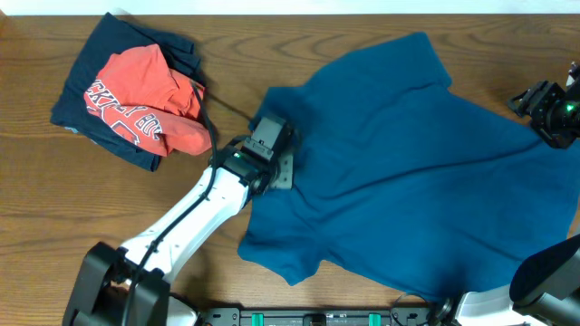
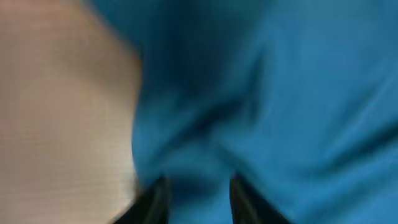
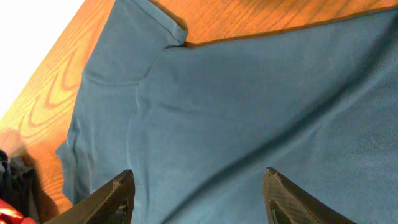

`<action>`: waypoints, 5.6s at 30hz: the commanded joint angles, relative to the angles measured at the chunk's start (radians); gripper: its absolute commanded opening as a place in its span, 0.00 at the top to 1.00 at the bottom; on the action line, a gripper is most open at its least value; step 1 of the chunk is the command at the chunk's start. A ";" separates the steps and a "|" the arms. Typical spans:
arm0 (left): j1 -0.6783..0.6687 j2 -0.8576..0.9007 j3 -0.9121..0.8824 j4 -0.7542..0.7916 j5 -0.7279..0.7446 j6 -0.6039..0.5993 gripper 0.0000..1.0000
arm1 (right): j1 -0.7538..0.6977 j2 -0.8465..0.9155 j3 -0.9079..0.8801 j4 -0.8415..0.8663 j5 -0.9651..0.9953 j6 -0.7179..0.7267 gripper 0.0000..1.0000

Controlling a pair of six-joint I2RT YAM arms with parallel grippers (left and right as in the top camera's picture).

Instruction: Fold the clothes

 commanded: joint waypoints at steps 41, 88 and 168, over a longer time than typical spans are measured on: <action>0.475 0.214 0.072 0.268 0.220 0.113 0.64 | -0.002 0.043 -0.397 0.417 0.478 0.086 0.44; 0.317 -0.103 0.072 -0.068 0.333 0.116 0.57 | -0.315 0.515 0.157 0.880 -0.141 0.153 0.99; 0.181 0.390 0.074 -0.007 0.220 0.145 0.55 | -0.246 0.185 -0.102 -0.220 0.026 -0.101 0.09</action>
